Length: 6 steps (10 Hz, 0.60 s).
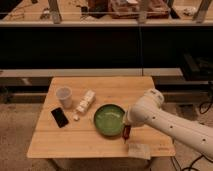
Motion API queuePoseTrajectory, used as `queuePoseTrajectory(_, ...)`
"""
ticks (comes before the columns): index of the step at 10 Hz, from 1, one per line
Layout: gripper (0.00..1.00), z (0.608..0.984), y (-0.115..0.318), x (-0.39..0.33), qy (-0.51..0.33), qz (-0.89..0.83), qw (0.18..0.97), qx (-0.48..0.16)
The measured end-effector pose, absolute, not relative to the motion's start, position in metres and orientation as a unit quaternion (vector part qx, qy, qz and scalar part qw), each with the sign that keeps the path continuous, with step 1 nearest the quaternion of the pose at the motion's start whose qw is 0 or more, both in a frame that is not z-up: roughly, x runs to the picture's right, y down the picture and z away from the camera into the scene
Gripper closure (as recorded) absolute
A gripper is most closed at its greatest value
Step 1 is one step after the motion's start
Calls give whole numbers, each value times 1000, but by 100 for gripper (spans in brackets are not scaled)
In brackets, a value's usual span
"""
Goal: Place the pepper on the white sponge
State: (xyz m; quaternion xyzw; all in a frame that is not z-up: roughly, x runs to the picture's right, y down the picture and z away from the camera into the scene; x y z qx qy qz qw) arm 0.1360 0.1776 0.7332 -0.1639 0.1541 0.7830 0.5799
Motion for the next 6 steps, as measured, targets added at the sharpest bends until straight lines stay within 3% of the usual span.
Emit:
queuePoseTrajectory(3, 85, 739, 187, 175, 180, 809, 540, -146)
queuePoseTrajectory(6, 85, 719, 172, 188, 213, 797, 541, -164)
